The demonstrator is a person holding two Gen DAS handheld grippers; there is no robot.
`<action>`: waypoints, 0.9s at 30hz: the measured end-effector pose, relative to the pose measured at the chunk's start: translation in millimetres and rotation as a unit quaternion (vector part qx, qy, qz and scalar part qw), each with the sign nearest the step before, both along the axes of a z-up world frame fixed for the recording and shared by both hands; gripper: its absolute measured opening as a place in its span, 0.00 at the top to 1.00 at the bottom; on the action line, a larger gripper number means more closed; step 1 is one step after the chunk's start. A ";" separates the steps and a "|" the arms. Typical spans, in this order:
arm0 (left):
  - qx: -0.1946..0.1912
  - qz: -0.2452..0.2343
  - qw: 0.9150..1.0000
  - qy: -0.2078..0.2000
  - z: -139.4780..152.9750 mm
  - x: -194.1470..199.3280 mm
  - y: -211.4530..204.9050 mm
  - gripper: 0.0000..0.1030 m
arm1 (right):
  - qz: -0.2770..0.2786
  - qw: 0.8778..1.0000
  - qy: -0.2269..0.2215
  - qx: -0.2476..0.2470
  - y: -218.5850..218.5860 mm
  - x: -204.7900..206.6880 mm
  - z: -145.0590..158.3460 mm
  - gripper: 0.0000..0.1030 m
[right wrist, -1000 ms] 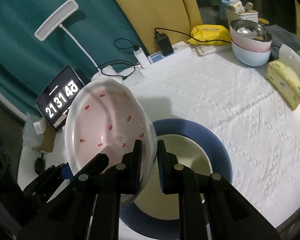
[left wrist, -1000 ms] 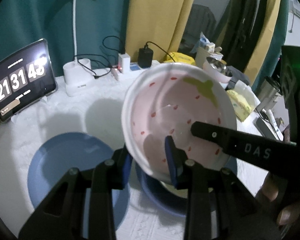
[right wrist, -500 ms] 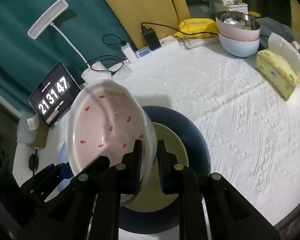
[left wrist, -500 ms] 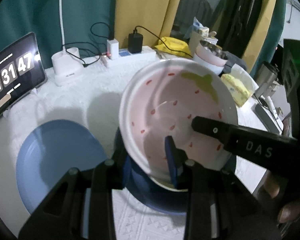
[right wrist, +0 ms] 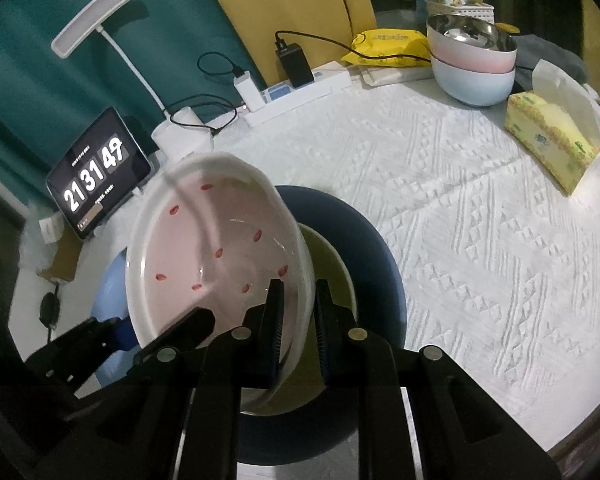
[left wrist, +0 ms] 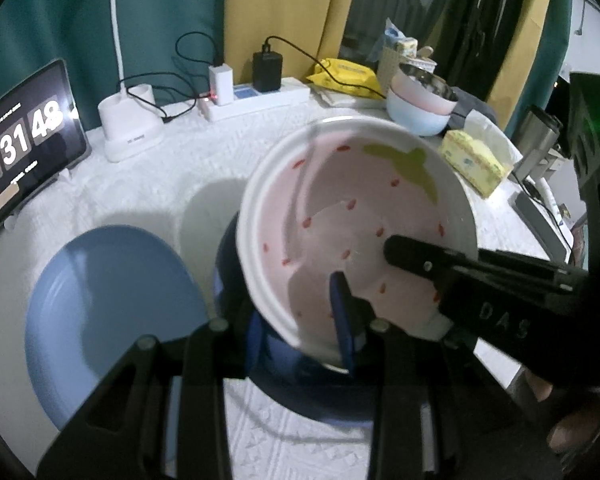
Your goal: Organize plates and bowls
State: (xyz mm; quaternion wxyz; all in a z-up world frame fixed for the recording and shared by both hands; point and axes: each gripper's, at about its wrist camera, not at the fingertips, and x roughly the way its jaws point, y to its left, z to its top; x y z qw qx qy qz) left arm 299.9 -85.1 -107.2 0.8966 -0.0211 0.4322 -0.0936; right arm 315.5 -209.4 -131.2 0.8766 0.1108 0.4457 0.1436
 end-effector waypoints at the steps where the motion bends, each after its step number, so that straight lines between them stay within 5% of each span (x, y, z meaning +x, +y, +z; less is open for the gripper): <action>1: 0.002 0.000 1.000 -0.001 -0.1 -0.4 -0.6 0.70 | 0.001 1.000 -0.002 -0.004 1.0 -0.3 0.1 0.84; 9: 0.051 -0.006 0.998 -0.021 -5.2 -5.3 -11.1 0.68 | 0.007 1.000 -0.012 -0.024 3.7 -2.1 -2.6 0.84; 17: 0.051 -0.007 0.999 -0.019 -9.5 -5.7 -10.2 0.67 | 0.004 0.994 -0.053 -0.090 12.1 -9.9 -3.5 0.84; 27: 0.044 -0.012 0.999 -0.020 -9.0 -8.7 -9.4 0.67 | 0.015 0.995 -0.058 -0.084 9.1 -9.1 -4.8 0.82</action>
